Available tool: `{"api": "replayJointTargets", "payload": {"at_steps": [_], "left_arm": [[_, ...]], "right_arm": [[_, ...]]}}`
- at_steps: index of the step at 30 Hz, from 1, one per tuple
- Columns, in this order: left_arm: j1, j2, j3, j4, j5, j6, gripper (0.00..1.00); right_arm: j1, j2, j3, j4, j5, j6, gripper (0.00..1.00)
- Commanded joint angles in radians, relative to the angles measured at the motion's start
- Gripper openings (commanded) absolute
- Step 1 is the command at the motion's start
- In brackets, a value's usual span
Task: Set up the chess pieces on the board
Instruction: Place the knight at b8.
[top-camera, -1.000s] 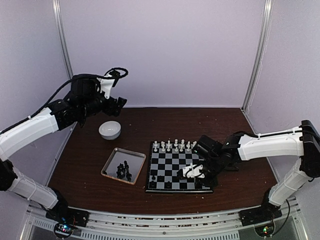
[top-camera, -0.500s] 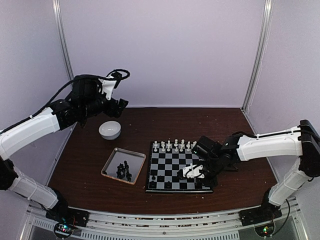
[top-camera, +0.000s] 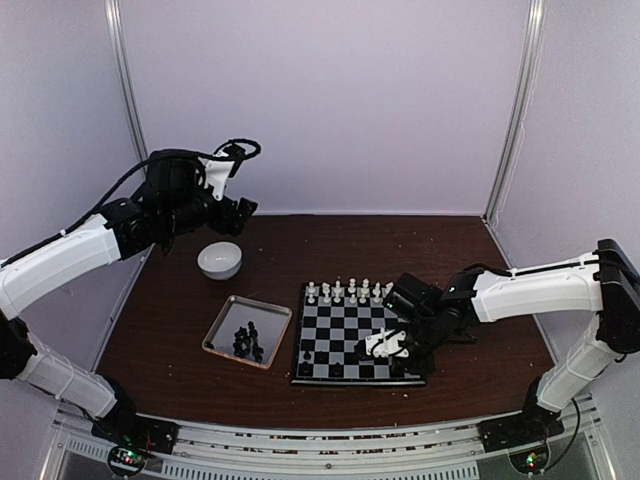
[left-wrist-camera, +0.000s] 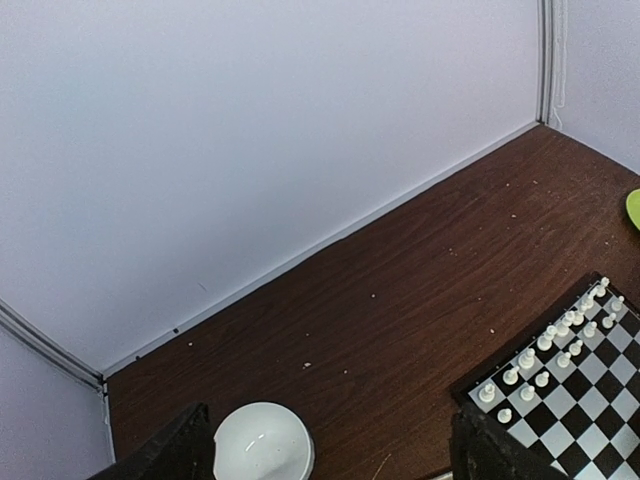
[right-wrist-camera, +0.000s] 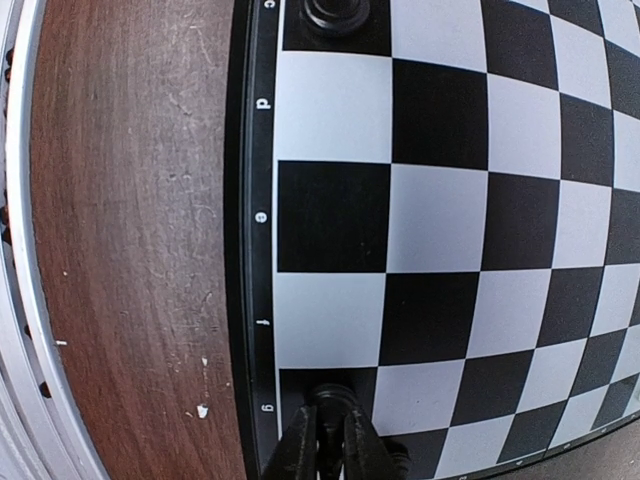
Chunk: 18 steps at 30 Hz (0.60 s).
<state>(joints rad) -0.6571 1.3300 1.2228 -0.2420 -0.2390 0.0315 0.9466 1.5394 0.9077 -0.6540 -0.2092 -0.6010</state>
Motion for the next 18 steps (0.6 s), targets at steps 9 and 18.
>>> {"api": "replayJointTargets", "payload": {"at_steps": [9, 18], "left_arm": [[0.002, 0.011, 0.046, 0.003, 0.031, 0.012, 0.83], [-0.004, 0.075, 0.103, -0.102, -0.017, 0.019, 0.82]], "right_arm": [[-0.009, -0.081, 0.021, -0.028, -0.005, 0.043, 0.31], [-0.117, -0.216, 0.159, -0.113, -0.102, 0.078, 0.34]]}}
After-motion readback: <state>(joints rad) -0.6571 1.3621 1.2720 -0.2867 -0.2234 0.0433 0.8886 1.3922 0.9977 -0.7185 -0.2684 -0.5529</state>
